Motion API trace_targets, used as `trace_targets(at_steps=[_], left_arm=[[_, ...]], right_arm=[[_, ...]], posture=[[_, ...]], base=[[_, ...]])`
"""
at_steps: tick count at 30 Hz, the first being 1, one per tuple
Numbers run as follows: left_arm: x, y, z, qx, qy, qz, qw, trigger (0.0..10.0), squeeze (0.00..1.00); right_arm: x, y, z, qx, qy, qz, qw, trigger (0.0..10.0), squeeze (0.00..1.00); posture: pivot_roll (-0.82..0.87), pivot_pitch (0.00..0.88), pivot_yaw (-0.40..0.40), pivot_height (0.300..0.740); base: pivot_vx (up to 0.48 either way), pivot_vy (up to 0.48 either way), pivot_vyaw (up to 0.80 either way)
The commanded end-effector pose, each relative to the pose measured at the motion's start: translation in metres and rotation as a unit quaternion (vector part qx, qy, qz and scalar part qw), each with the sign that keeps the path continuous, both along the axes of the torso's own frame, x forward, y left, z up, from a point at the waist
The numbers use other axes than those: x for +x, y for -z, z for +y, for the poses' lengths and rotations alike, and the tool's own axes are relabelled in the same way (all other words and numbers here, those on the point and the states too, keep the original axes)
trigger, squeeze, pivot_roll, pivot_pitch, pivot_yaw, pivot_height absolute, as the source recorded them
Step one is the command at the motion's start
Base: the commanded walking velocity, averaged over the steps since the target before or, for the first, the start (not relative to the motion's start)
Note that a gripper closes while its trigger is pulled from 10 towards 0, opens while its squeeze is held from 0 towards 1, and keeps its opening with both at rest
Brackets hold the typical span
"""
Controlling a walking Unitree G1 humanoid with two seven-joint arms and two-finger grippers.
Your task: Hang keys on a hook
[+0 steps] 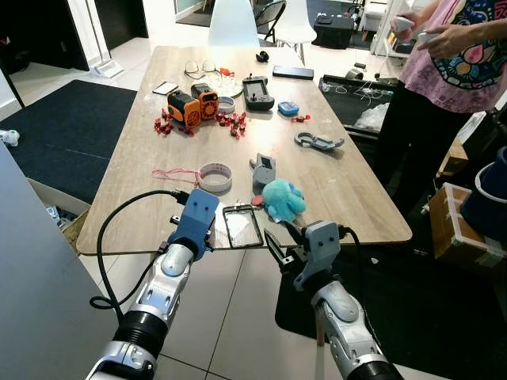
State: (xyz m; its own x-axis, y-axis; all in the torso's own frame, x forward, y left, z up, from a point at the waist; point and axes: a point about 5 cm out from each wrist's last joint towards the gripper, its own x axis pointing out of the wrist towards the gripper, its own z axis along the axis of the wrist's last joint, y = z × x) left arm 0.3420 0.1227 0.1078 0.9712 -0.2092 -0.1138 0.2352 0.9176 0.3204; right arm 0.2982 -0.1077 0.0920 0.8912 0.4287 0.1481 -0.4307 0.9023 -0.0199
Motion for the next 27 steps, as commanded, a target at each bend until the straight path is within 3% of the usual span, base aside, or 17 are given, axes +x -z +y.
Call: trace_targets(at_steps=[1, 13, 14, 15, 17, 18, 21, 22, 24, 26, 27], left_arm=[[-0.0036, 0.0077, -0.0016, 0.011, 0.000, 0.008, 1.000, 10.0, 0.00], [-0.0043, 0.0134, 0.0021, 0.020, -0.011, 0.008, 1.000, 9.9, 0.00], [-0.0045, 0.0140, 0.0021, 0.021, -0.011, 0.009, 1.000, 8.7, 0.00], [-0.0045, 0.0140, 0.0021, 0.021, -0.011, 0.009, 1.000, 8.7, 0.00], [-0.0053, 0.0153, 0.0019, 0.022, -0.010, 0.011, 1.000, 6.9, 0.00], [-0.0053, 0.0153, 0.0019, 0.022, -0.010, 0.011, 1.000, 6.9, 0.00], [-0.0061, 0.0165, 0.0015, 0.022, -0.010, 0.012, 1.000, 3.7, 0.00], [-0.0063, 0.0167, 0.0017, 0.022, -0.010, 0.013, 1.000, 2.2, 0.00], [-0.0064, 0.0169, 0.0018, 0.021, -0.010, 0.013, 1.000, 2.2, 0.00], [-0.0063, 0.0170, 0.0024, 0.021, -0.011, 0.012, 1.000, 0.0, 0.00], [-0.0063, 0.0170, 0.0024, 0.021, -0.011, 0.012, 1.000, 0.0, 0.00]], right_arm=[[-0.0012, 0.0028, -0.0027, 0.003, 0.005, 0.008, 1.000, 10.0, 0.00], [-0.0013, 0.0029, -0.0018, 0.003, 0.004, 0.009, 1.000, 10.0, 0.00], [-0.0013, 0.0031, -0.0020, 0.002, 0.004, 0.009, 1.000, 10.0, 0.00], [-0.0013, 0.0031, -0.0020, 0.002, 0.004, 0.009, 1.000, 10.0, 0.00], [-0.0015, 0.0029, -0.0019, 0.002, 0.003, 0.007, 1.000, 10.0, 0.00], [-0.0015, 0.0029, -0.0019, 0.002, 0.003, 0.007, 1.000, 10.0, 0.00], [-0.0019, 0.0031, -0.0020, 0.002, 0.002, 0.007, 1.000, 10.0, 0.00], [-0.0019, 0.0033, -0.0020, 0.002, 0.002, 0.007, 1.000, 10.0, 0.00], [-0.0019, 0.0034, -0.0019, 0.002, 0.003, 0.008, 1.000, 10.0, 0.00], [-0.0018, 0.0037, -0.0020, 0.001, 0.003, 0.009, 1.000, 10.0, 0.00], [-0.0018, 0.0037, -0.0020, 0.001, 0.003, 0.009, 1.000, 10.0, 0.00]], posture=[[0.02, 0.083, -0.023, 0.740], [0.03, 0.090, -0.024, 0.740], [0.02, 0.090, -0.024, 0.740], [0.02, 0.090, -0.024, 0.740], [0.02, 0.089, -0.024, 0.740], [0.02, 0.089, -0.024, 0.740], [0.02, 0.090, -0.025, 0.740], [0.03, 0.091, -0.027, 0.740], [0.03, 0.091, -0.027, 0.740], [0.03, 0.091, -0.027, 0.740], [0.03, 0.091, -0.027, 0.740]], base=[[0.000, 0.000, 0.00], [0.000, 0.000, 0.00], [0.000, 0.000, 0.00], [0.000, 0.000, 0.00], [0.000, 0.000, 0.00], [0.000, 0.000, 0.00], [0.000, 0.000, 0.00], [0.000, 0.000, 0.00], [0.000, 0.000, 0.00], [0.000, 0.000, 0.00], [0.000, 0.000, 0.00]])
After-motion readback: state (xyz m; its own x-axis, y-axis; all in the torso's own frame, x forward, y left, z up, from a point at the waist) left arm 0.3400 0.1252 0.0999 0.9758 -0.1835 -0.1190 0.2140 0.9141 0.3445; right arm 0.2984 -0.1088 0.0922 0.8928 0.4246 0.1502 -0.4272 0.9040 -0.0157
